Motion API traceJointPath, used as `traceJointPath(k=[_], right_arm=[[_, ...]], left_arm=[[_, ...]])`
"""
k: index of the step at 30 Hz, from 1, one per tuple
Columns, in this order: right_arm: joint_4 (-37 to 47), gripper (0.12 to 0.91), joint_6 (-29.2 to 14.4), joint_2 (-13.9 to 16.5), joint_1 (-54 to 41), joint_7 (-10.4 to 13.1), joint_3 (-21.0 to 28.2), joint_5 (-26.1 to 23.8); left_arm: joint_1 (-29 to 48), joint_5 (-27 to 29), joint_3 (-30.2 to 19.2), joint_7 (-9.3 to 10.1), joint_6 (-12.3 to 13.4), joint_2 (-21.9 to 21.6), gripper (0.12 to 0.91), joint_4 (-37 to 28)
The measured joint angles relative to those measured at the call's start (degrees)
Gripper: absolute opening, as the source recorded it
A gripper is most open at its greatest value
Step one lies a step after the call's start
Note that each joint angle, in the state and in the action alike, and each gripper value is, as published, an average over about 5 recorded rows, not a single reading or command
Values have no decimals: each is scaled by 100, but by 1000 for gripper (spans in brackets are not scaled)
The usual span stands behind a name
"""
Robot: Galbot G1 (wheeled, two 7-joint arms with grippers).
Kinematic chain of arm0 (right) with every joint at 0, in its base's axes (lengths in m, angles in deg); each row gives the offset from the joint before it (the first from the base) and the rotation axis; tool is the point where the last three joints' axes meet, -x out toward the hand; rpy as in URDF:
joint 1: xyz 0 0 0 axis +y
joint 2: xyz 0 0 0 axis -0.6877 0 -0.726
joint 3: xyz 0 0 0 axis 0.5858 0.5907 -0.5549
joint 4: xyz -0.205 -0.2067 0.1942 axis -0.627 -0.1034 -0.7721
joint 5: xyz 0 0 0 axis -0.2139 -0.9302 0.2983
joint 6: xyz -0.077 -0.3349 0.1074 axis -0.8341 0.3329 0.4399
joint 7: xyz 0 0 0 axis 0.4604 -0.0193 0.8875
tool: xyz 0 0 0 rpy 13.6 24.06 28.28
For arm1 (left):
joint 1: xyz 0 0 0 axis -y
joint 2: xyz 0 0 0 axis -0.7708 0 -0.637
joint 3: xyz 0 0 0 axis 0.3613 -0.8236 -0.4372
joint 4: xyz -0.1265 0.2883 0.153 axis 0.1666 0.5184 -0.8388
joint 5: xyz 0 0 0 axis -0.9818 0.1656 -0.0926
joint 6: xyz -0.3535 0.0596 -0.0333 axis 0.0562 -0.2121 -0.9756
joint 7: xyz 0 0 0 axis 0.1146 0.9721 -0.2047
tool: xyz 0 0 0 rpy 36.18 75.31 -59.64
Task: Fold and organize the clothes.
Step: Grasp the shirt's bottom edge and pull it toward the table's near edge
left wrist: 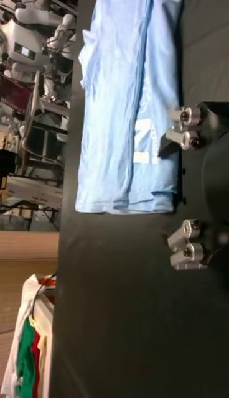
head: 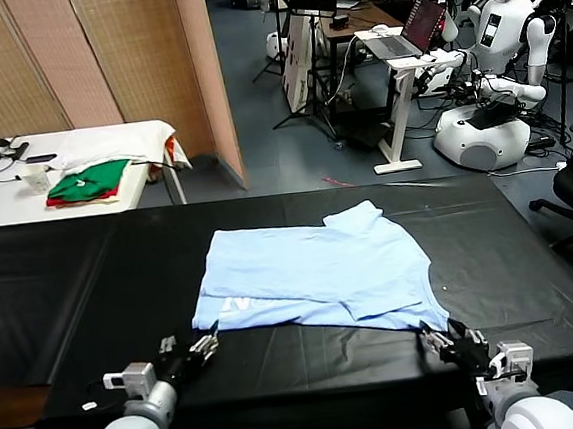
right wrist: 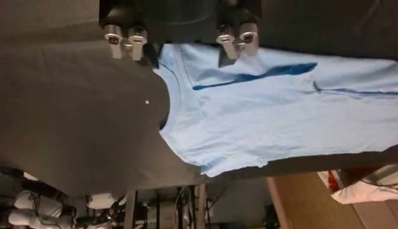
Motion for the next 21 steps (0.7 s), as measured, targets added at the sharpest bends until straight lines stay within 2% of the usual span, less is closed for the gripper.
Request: traceJointPath(k=[3,6,8,10,21], right_arm=[[1,326,-38,-13,1,-7,7,-1],[-40,179,-61,18,12,-4,3,15],[-80,142,-48,63,22,15,2,58],[-124,141,3,124,29,57,13,118],[-330,140,602,784,81,196,135,234]], left_arm=[[-6,83,-10,-39,52,-10,502,-29],[-51,158,-21,-42,85,-9,326,-6],[-93,209,-18,-17,87,-6,209,35],[-148,278,2,36,79,11,155,98],[-787,857,283,357,-35,310,147,711]])
